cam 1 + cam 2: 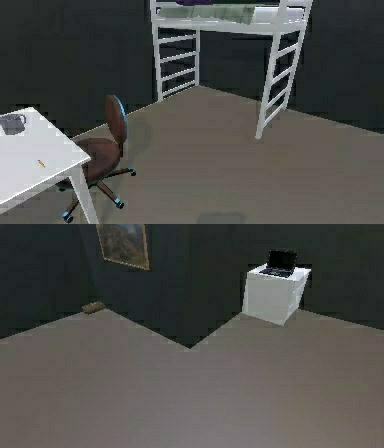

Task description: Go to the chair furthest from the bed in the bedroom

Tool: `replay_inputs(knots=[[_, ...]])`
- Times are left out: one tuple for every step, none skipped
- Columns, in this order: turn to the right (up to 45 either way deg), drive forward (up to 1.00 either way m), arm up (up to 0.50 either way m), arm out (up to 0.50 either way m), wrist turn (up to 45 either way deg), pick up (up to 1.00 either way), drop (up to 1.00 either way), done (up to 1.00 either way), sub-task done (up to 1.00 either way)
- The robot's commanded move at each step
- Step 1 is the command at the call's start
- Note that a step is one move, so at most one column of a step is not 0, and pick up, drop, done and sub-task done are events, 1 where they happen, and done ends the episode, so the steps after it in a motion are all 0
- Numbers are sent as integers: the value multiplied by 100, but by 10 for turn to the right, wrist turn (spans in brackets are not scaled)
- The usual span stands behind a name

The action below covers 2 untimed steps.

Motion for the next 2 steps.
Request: replay_inputs(knots=[[0,5,0,0,0,0,0,0,0],[60,0,0,0,0,0,0,0,0]])
